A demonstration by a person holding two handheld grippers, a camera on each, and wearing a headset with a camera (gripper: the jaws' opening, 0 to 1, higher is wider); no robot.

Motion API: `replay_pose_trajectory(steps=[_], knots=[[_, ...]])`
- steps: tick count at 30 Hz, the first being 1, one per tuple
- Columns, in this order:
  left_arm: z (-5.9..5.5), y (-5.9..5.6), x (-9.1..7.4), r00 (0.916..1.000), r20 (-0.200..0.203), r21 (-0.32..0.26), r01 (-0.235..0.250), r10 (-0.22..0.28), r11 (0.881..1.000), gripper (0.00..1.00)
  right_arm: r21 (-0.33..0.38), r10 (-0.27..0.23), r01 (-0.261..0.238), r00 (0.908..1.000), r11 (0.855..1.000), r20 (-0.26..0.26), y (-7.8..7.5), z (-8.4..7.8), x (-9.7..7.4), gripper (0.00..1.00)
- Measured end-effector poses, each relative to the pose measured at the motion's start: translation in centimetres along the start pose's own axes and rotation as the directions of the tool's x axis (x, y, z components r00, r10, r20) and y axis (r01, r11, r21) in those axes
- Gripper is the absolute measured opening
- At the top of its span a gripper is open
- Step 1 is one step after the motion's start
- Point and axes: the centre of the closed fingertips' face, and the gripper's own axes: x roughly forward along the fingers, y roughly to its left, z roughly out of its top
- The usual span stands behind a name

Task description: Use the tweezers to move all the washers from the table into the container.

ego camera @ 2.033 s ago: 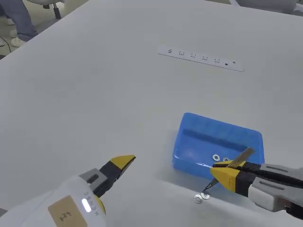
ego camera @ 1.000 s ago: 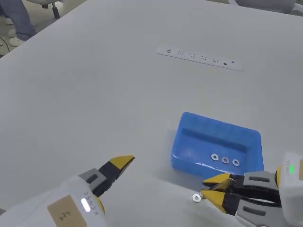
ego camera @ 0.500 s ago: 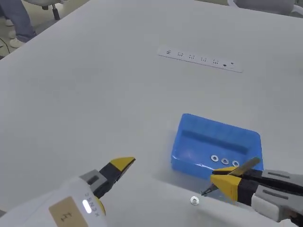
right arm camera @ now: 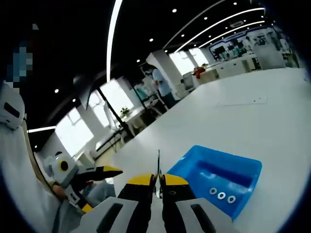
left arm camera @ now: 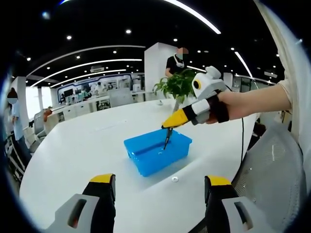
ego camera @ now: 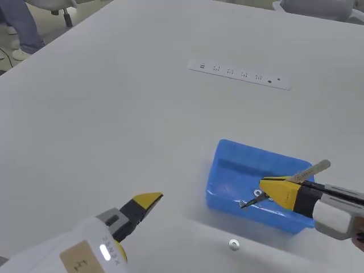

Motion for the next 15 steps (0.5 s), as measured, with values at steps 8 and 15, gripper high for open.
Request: replay_pose_trajectory(steps=[8, 15], knots=[[0.0, -0.1, 0.0, 1.0, -0.001, -0.002, -0.001, 0.001, 1.0, 0.75, 0.079, -0.067, 0.063, 0.9968, 0.995, 0.043, -2.5, 1.2, 0.5, 0.03], [0.0, 0.0, -0.1, 1.0, 0.003, -0.006, -0.006, 0.006, 1.0, 0.75, 0.005, -0.151, 0.151, 0.9882, 0.989, -0.029, -4.4, 0.1, 1.1, 0.03]])
